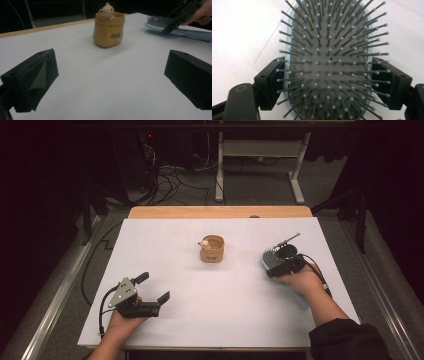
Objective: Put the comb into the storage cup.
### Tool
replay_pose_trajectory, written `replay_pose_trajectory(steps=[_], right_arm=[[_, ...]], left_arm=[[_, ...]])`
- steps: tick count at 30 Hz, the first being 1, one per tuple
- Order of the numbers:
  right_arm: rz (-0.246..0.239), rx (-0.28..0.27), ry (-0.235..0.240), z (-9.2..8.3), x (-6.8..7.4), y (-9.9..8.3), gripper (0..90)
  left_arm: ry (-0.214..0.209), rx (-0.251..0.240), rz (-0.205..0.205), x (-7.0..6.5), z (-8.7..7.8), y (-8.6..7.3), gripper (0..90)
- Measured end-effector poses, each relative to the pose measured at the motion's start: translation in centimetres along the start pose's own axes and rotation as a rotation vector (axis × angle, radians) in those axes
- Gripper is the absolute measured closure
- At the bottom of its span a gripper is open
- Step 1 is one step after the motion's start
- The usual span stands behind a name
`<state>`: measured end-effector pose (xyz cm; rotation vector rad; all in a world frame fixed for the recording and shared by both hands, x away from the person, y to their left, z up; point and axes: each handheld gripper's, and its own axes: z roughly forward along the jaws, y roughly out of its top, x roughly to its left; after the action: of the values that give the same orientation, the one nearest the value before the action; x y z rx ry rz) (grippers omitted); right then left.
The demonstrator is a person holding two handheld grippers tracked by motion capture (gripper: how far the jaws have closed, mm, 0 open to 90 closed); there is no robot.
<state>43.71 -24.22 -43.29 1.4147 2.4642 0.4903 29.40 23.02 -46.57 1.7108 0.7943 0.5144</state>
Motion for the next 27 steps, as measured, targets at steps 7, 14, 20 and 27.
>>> replay_pose_trajectory(steps=[7, 14, 20, 27], right_arm=[[-0.006, -0.031, 0.000, -1.2, 0.0, -0.2, 20.8], [-0.016, -0.099, -0.012, -3.1, 0.4, -0.4, 20.8], [-0.019, -0.152, -0.012, -4.1, 0.9, -0.8, 20.7], [-0.020, -0.225, -0.019, -4.8, 1.4, -1.7, 20.7]], left_arm=[[-0.001, -0.002, -0.001, 0.0, 0.1, 0.0, 0.1], [-0.001, -0.002, -0.003, 0.0, 0.1, 0.0, 0.1], [-0.002, 0.001, 0.000, -0.1, 0.2, 0.0, 0.1], [-0.003, 0.001, -0.001, -0.1, 0.2, 0.0, 0.1]])
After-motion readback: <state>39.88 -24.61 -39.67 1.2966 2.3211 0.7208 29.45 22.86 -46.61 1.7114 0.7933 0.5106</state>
